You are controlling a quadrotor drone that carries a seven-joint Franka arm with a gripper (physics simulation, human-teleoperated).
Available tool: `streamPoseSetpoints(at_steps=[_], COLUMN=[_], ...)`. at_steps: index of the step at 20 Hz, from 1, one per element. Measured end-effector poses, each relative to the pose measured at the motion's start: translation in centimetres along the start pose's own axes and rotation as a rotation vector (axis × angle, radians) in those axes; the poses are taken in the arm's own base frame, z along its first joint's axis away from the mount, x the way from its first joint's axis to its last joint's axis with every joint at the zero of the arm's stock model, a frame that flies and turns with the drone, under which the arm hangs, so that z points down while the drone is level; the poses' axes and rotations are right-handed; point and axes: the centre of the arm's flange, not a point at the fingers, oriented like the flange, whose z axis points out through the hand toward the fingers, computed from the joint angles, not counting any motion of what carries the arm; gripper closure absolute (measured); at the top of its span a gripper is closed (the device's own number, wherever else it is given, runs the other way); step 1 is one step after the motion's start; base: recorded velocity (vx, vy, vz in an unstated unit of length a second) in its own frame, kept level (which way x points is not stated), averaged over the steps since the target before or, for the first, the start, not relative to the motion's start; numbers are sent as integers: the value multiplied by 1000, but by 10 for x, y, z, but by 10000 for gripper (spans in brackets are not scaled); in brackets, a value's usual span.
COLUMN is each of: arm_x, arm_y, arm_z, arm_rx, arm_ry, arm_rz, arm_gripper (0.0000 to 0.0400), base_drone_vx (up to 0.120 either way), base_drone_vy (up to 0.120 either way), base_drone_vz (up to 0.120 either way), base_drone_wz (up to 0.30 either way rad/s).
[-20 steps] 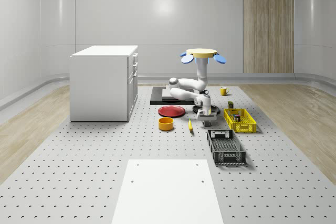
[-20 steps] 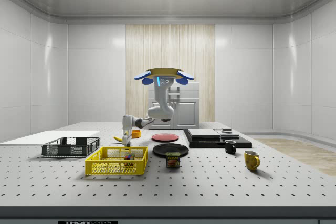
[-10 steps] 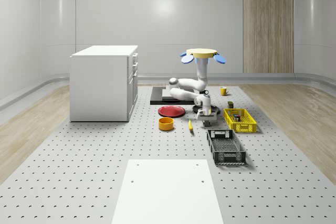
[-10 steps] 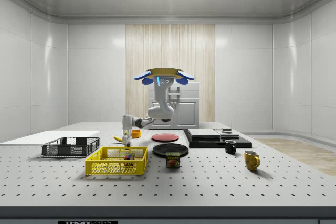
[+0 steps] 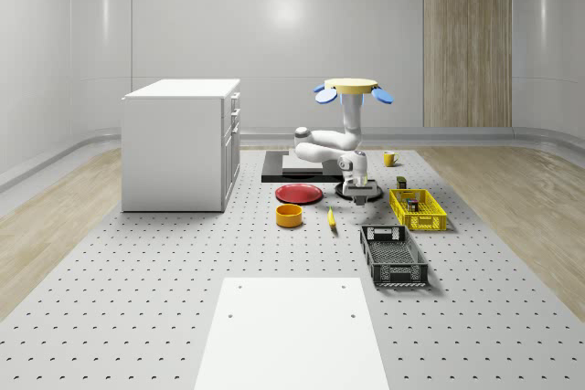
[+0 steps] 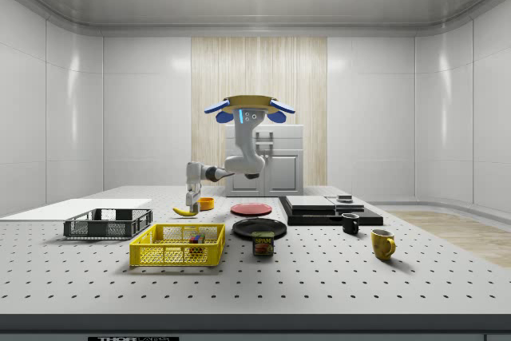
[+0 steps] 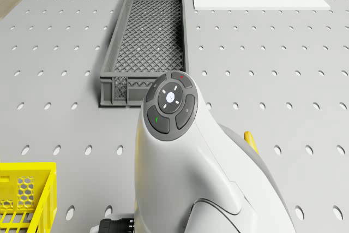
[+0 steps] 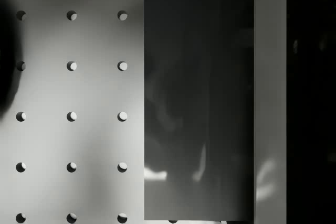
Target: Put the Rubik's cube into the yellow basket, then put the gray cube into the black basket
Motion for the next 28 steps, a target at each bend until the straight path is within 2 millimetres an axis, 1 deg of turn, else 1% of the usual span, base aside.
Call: streamPoseSetpoints(at_steps=[3, 4, 7, 16, 20, 22, 28], arm_x=[0, 0, 0, 0, 0, 0, 0], arm_y=[0, 0, 0, 0, 0, 0, 0], arm_z=[-6, -7, -9, -12, -12, -12, -12], arm_rx=[0, 0, 0, 0, 0, 0, 0], arm_ry=[0, 0, 0, 0, 0, 0, 0], arm_rz=[0, 0, 0, 0, 0, 0, 0], arm_gripper=[150, 150, 150, 150, 150, 150, 150], base_drone_vx=[0, 0, 0, 120, 120, 120, 120], base_drone_vy=[0, 0, 120, 120, 10, 120, 33], base_drone_vz=[107, 0, 0, 0, 0, 0, 0], base_drone_wz=[0, 0, 0, 0, 0, 0, 0])
